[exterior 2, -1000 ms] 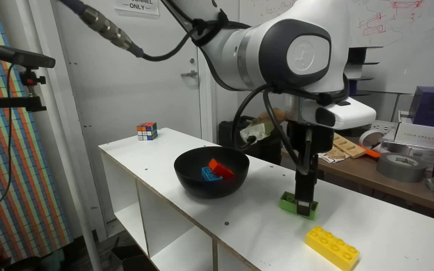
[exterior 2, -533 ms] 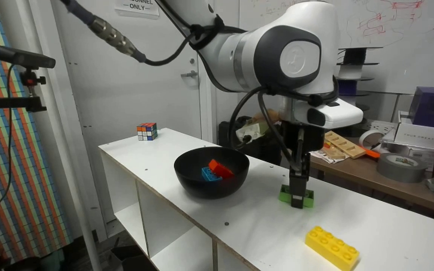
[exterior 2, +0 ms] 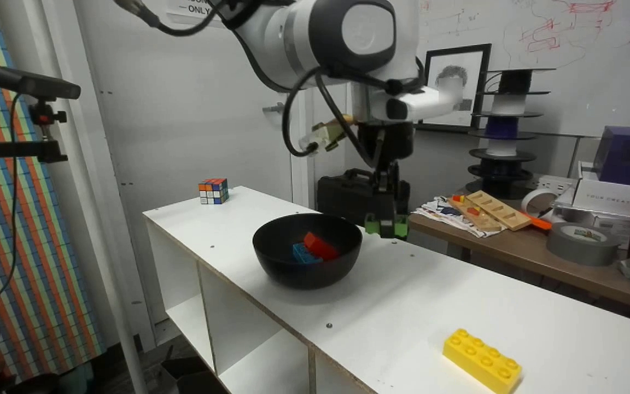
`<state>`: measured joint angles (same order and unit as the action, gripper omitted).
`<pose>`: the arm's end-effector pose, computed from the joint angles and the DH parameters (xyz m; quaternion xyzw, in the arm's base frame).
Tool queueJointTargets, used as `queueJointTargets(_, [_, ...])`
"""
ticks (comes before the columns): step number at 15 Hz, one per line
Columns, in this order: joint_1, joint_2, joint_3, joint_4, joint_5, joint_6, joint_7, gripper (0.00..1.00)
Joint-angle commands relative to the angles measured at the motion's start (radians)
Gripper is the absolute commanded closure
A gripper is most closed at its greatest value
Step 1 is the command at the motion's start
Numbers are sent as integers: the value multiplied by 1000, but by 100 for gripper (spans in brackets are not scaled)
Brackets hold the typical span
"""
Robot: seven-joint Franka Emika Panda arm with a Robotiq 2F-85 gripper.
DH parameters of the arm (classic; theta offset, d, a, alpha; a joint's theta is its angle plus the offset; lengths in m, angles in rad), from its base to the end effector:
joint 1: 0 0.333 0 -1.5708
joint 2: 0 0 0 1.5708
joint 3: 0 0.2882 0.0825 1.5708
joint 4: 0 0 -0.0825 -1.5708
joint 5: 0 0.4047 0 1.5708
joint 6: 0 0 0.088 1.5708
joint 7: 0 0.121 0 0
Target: Pick up the green, orange, blue and yellow from the table and put them in the bowl
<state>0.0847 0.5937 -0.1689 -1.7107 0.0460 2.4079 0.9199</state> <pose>0.6846 -0.0491 0.2098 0.8751 -0.4797 0.0635 0.0045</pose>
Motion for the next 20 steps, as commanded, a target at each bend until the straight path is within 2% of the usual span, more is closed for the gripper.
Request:
queueJointTargets(1, [88, -205, -9, -212, -90, 68, 41, 89])
queueJointTargets(3, [128, -282, 3, -284, -160, 61, 58, 89])
queueJointTargets(6, [142, -340, 40, -334, -228, 12, 64, 89])
queueJointTargets(9, [109, -307, 64, -322, -249, 2, 21, 89])
queueJointTargets(11, [95, -268, 57, -303, -273, 12, 12, 89])
queueJointTargets(12, [86, -253, 59, -295, -274, 7, -8, 39])
queueJointTargets(13, [78, -239, 63, -291, -273, 9, -33, 38])
queueJointTargets(14, [71, -230, 71, -291, -263, 6, -68, 33])
queueJointTargets(18, [59, -236, 95, -307, -241, 7, -192, 1])
queueJointTargets(20, [63, -271, 91, -328, -254, 28, -211, 0])
